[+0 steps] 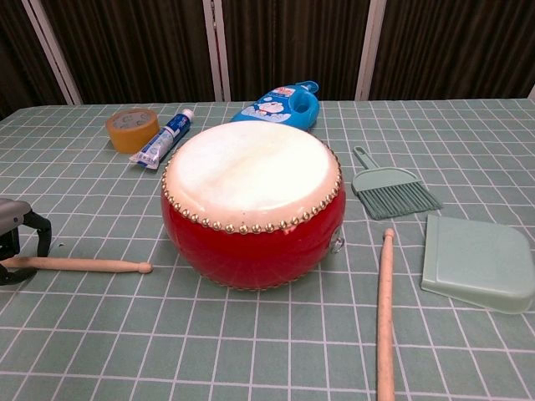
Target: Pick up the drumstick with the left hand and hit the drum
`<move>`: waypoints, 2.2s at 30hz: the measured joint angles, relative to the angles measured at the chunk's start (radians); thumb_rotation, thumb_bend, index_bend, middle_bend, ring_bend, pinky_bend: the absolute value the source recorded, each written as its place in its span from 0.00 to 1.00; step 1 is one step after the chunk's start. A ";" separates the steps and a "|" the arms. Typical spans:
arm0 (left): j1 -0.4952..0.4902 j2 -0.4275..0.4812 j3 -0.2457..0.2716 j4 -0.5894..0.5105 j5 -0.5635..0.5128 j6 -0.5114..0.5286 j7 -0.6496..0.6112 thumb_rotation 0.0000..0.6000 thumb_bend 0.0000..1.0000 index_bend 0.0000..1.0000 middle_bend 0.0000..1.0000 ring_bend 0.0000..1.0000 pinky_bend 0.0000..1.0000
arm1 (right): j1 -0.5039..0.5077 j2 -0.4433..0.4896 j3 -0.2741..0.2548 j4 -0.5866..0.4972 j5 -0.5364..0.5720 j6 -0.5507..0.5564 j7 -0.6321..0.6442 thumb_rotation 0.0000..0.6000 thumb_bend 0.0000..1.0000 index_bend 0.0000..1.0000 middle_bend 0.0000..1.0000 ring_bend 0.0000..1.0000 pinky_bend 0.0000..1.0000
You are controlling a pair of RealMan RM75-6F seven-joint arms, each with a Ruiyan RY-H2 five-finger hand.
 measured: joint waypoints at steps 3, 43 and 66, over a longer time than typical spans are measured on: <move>-0.002 -0.006 0.004 0.003 -0.006 -0.001 0.003 1.00 0.32 0.50 1.00 1.00 1.00 | 0.000 0.000 0.000 0.000 0.000 0.000 0.000 1.00 0.35 0.00 0.00 0.00 0.00; 0.051 0.248 -0.005 -0.279 0.194 0.169 -0.218 1.00 0.65 0.75 1.00 1.00 1.00 | -0.003 0.000 0.001 -0.003 0.003 0.003 -0.004 1.00 0.35 0.00 0.00 0.00 0.00; -0.128 0.246 -0.197 -0.426 0.059 0.136 -0.069 1.00 0.65 0.75 1.00 1.00 1.00 | -0.001 0.003 0.001 -0.006 0.006 -0.005 0.001 1.00 0.35 0.00 0.00 0.00 0.00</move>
